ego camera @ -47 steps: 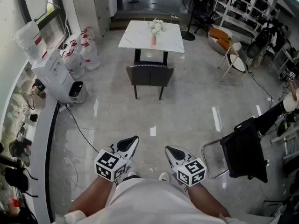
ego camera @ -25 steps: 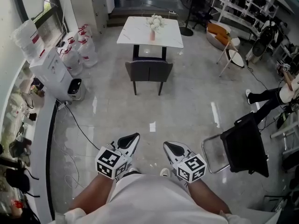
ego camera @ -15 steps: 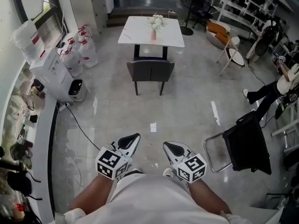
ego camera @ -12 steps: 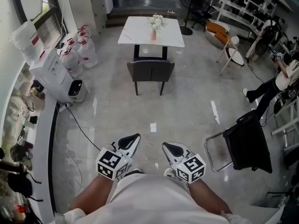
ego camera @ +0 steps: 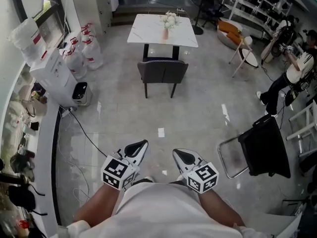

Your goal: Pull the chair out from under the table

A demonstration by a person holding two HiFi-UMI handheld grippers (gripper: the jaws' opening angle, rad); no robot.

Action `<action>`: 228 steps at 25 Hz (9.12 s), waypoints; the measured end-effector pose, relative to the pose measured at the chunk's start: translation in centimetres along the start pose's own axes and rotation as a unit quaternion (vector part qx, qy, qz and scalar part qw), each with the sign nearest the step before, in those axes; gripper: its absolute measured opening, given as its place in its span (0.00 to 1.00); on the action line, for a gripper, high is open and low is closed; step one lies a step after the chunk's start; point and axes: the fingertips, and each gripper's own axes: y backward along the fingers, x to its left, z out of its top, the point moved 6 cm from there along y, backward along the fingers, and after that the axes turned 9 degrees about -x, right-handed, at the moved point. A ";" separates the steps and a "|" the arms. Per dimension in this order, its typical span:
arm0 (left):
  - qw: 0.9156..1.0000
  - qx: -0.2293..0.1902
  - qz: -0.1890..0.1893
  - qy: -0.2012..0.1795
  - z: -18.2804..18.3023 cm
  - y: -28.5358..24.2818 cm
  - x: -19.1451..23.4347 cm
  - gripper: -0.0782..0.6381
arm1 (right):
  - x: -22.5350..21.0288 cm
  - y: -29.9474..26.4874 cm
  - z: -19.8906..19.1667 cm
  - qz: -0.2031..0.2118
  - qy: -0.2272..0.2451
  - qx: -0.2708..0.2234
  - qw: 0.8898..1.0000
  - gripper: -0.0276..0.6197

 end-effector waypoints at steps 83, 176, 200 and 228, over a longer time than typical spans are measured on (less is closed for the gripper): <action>0.997 0.034 0.065 0.029 5.2 -33.1 17.5 0.12 | -34.6 -18.7 10.5 0.026 -0.068 -0.032 0.997 0.05; 0.999 0.034 0.013 -0.024 11.7 -52.3 43.7 0.12 | -51.5 -45.0 22.0 -0.009 -0.001 -0.012 1.000 0.05; 0.998 0.049 0.012 -0.027 10.7 -52.0 44.4 0.29 | -51.4 -45.8 21.8 -0.020 0.014 -0.006 1.000 0.25; 0.982 0.188 -0.016 -0.024 1.2 -51.6 44.8 0.28 | -52.6 -45.8 12.3 0.002 0.045 0.160 0.986 0.24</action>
